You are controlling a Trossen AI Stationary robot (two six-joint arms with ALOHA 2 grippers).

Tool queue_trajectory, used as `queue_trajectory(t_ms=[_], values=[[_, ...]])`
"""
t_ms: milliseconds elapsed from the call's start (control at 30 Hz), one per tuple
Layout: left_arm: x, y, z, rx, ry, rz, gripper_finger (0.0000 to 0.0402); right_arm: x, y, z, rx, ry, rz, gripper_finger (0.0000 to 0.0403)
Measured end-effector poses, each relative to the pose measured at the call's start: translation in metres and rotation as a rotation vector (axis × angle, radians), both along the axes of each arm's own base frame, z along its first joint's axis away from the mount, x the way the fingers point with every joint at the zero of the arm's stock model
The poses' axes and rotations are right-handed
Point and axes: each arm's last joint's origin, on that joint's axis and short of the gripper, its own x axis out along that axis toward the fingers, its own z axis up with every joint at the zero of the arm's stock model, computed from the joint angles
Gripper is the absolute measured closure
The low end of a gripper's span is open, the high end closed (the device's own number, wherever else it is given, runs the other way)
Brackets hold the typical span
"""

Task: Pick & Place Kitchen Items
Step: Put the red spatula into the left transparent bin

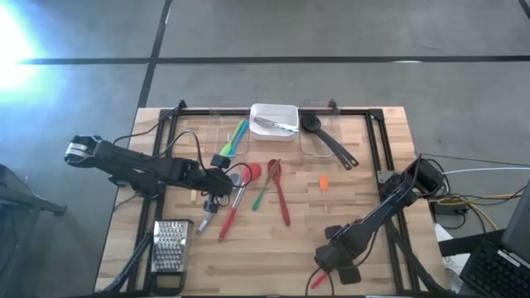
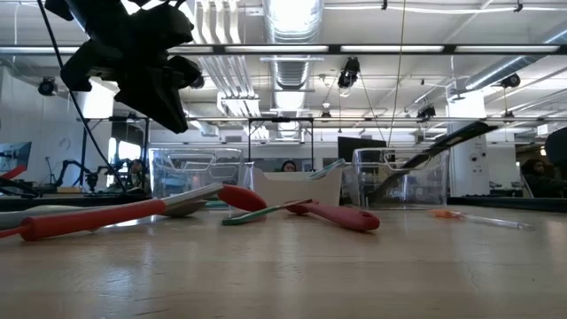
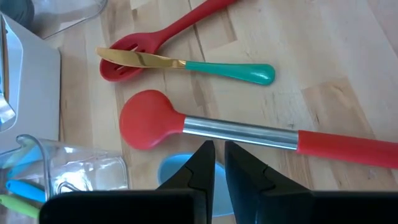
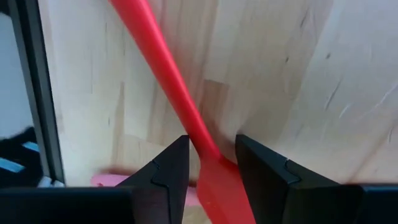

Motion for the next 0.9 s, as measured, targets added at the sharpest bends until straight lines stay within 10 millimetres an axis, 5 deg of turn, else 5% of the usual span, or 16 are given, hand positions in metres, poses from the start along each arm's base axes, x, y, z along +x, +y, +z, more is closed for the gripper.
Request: queue_trajectory(t_ms=[200,467,600,767,900], values=[[0.000,0.000,0.000,-0.002,0.001,-0.001,0.0362,-0.002,-0.003,-0.004,-0.072,-0.021,0.084,0.0283],[0.000,0.000,0.000,-0.002,0.001,-0.002,0.0362,-0.002,-0.005,-0.004,-0.133,-0.058,0.101,0.0376],[0.000,0.000,0.000,-0.002,0.001,-0.002,0.0364,0.000,-0.004,0.000,-0.138,-0.063,0.094,0.0381],[0.000,0.000,0.000,-0.002,0.000,-0.002,0.0366,0.007,0.000,0.021,-0.181,-0.087,0.089,0.0384],[0.000,0.000,0.000,-0.002,-0.001,-0.002,0.0367,0.013,-0.002,0.059,-0.265,-0.163,0.055,0.0385]])
